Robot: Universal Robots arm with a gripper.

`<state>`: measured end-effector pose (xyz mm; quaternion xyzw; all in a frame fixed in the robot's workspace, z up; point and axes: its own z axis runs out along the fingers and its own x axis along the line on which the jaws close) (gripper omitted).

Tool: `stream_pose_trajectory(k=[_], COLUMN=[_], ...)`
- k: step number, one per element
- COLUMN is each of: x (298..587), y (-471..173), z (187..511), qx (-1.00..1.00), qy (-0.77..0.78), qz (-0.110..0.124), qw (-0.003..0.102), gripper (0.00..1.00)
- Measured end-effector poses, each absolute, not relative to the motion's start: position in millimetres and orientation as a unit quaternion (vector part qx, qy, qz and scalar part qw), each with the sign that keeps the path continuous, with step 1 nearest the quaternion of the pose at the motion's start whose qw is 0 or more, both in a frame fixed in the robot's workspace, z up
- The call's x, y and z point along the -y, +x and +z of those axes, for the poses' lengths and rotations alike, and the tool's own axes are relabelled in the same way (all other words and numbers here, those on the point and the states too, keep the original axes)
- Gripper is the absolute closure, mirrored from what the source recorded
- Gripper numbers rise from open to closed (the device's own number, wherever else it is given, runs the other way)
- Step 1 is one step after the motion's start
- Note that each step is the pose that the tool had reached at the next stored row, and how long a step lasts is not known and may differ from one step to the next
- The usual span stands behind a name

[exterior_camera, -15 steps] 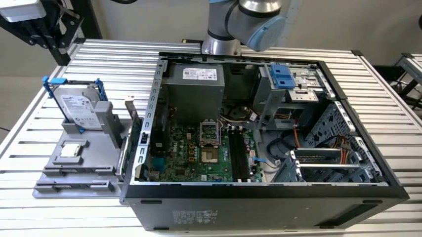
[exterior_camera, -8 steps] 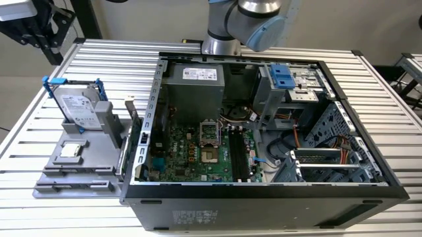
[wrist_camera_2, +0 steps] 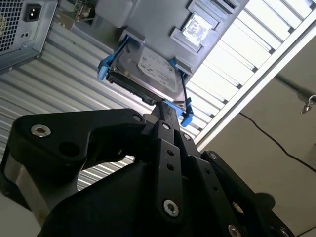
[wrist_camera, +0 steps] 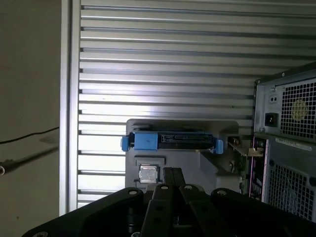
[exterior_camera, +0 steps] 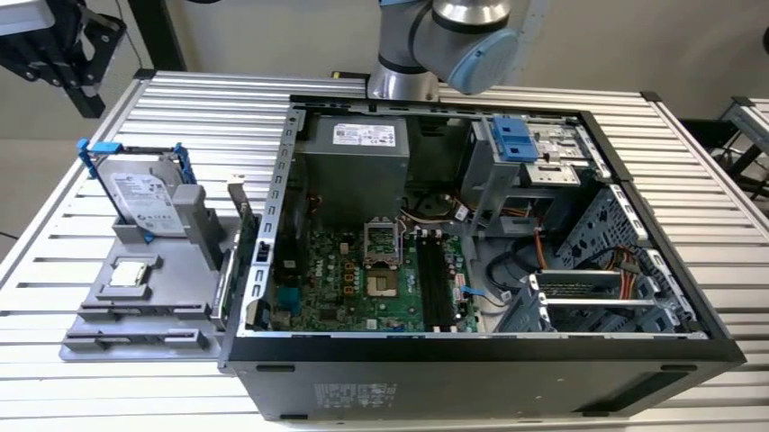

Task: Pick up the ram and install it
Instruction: 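Reach for the ram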

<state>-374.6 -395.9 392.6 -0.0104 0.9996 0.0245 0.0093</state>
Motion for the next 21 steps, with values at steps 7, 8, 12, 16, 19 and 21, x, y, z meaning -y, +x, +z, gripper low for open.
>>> stream_pose_trajectory(k=[7,8,12,16,19,21], x=[396,396,396,401,409,414], y=[-375,-375,-375,-375,-375,-375], z=[393,393,393,393,393,393], qx=[-1.000,-1.000,-1.000,-1.000,-1.000,-1.000], qy=[-0.010,-0.010,-0.010,-0.010,-0.010,-0.010], qz=[0.025,0.024,0.024,0.024,0.025,0.025], qw=[0.008,0.008,0.008,0.008,0.008,0.008], gripper=[1.00,1.00,1.00,1.00,1.00,1.00])
